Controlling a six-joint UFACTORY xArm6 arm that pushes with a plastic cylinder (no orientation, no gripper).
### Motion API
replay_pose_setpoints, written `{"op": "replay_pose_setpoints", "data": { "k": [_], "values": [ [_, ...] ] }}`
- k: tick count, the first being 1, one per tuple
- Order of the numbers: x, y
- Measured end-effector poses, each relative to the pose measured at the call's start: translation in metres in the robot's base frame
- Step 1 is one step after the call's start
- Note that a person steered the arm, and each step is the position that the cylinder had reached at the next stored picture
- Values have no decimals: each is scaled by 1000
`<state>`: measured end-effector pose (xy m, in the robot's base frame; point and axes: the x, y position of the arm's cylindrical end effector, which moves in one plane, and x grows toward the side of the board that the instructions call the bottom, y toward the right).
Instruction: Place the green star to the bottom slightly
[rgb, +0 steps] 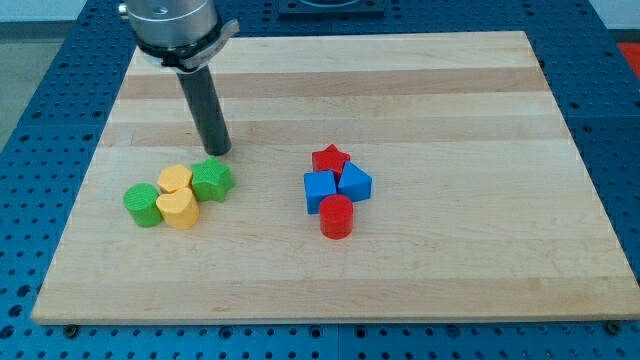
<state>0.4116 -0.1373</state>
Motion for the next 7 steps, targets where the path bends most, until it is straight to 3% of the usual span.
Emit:
{"op": "replay_pose_setpoints", "data": {
  "k": [4,7],
  "values": [
    [21,-27],
    [50,-5]
  ]
}}
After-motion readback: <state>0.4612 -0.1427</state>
